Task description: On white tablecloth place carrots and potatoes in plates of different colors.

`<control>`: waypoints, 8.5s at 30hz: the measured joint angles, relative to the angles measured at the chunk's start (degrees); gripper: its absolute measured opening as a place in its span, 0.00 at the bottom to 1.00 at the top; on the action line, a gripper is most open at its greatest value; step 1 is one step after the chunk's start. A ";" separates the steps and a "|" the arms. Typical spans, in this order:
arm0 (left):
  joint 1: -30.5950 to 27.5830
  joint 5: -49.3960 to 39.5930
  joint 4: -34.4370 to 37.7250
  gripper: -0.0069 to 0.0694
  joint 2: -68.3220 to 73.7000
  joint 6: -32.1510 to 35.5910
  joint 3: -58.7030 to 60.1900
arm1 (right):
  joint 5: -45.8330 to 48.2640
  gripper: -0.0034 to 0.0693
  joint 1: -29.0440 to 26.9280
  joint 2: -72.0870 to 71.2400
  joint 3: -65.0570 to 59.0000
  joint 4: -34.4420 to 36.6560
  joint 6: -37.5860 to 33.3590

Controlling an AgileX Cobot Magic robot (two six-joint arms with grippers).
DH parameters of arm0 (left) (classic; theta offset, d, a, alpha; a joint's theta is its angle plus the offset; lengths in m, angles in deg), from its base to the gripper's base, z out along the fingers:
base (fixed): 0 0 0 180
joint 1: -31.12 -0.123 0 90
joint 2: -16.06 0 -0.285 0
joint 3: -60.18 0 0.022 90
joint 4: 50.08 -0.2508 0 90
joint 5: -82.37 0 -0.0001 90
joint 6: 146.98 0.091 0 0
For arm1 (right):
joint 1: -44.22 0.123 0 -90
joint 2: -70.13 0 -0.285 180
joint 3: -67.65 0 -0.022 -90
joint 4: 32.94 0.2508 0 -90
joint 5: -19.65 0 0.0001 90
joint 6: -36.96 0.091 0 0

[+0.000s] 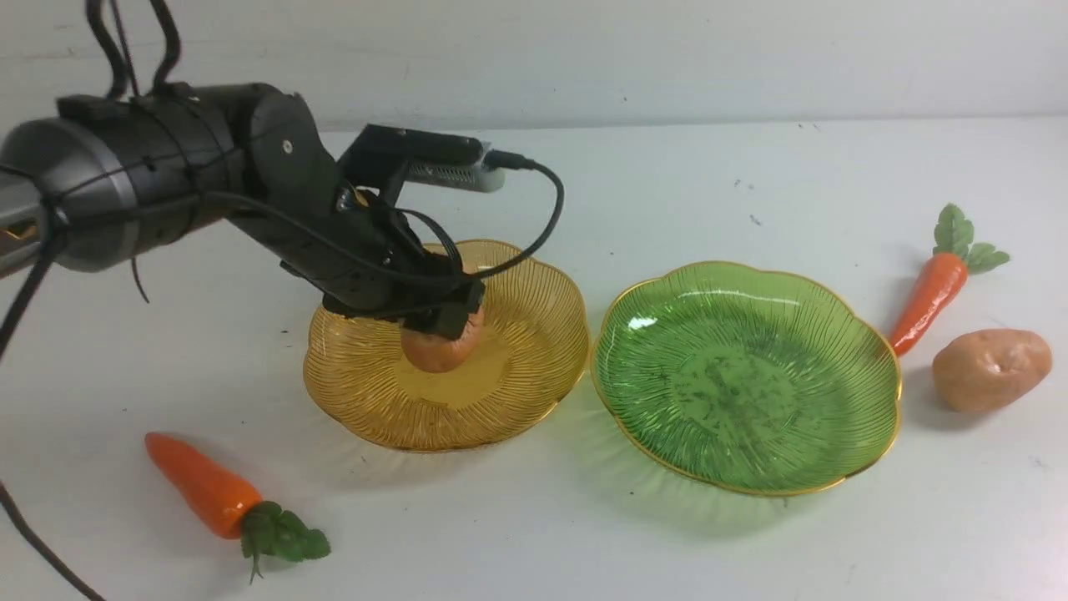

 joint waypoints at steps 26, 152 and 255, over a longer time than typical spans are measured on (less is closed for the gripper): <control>0.00 -20.61 -3.41 0.09 -29.32 6.23 -0.53 | -19.58 0.93 -10.30 49.52 13.96 18.82 -4.51; 17.65 -3.23 12.66 0.44 9.00 6.24 -20.91 | 8.50 0.03 -1.95 23.37 29.70 3.13 -13.38; 18.94 -29.99 -18.74 0.09 -43.04 -14.47 -7.86 | 7.13 0.92 13.77 51.45 35.43 3.46 -2.76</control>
